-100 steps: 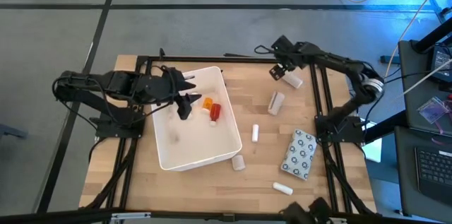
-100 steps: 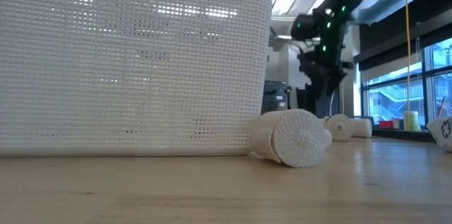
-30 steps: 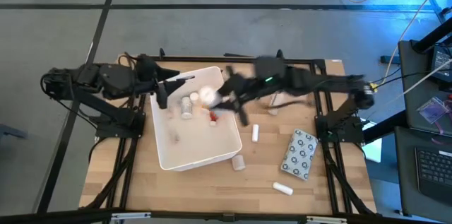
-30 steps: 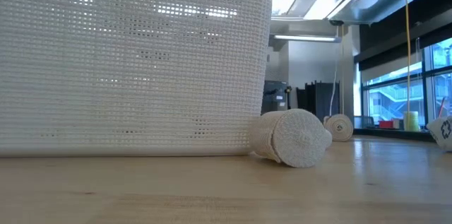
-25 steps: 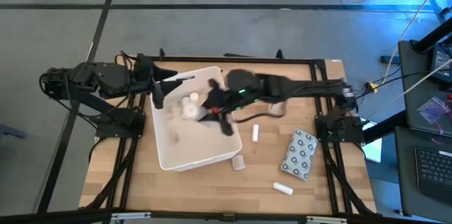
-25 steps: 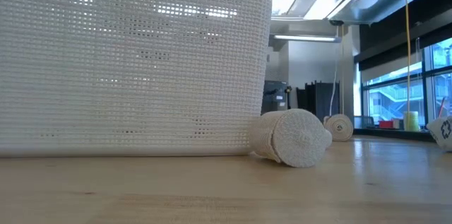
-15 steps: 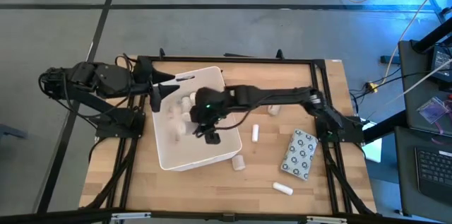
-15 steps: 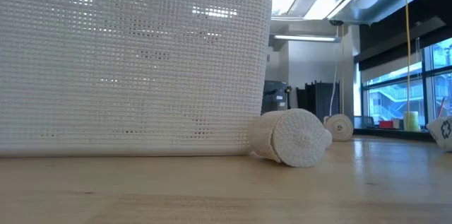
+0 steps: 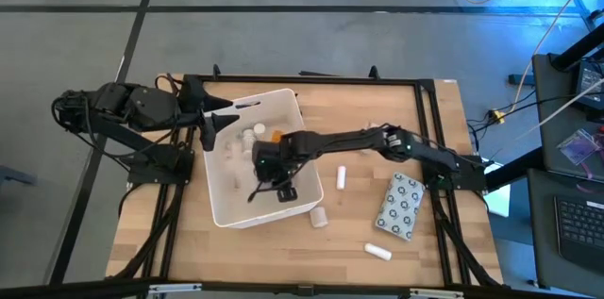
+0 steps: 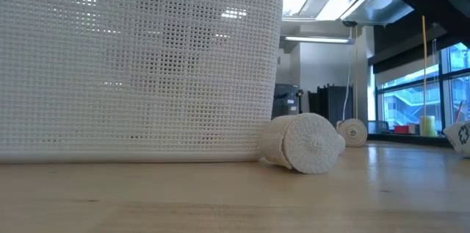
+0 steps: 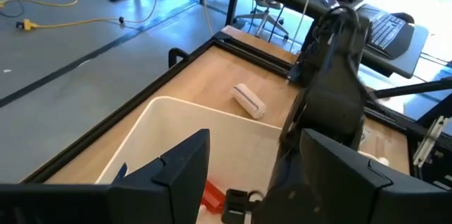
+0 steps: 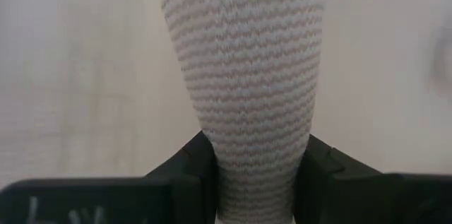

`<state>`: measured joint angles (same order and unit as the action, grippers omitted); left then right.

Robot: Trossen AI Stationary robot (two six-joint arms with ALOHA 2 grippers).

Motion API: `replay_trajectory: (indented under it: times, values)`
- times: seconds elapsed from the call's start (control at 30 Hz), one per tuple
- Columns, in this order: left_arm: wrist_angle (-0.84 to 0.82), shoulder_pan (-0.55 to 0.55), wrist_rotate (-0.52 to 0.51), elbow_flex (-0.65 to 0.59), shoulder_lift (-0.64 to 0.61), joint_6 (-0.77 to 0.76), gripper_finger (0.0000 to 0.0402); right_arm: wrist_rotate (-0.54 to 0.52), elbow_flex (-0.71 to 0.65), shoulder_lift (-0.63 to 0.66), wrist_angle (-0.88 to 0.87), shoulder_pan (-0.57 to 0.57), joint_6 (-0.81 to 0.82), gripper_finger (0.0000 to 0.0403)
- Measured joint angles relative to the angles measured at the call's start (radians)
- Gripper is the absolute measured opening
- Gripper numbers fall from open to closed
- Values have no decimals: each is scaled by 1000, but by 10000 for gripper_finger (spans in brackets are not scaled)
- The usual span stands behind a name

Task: Pick & place medical supplies in basket/bin
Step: Put the top light brown bandage into the white bin

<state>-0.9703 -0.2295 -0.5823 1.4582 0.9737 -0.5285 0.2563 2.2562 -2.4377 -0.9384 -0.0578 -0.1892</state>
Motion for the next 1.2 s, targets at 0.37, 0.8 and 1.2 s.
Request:
replay_trajectory:
  times: [0.37, 0.8, 1.2]
  values:
    - [0, 0, -1, 0, 0, 0, 214, 0, 0, -50, -41, 0, -7, 125]
    - [0, 0, -1, 0, 0, -8, 214, 61, 9, -51, -50, 0, 37, 273]
    - [0, 0, -1, 0, 0, -8, 214, 56, 100, 67, -70, 6, 107, 322]
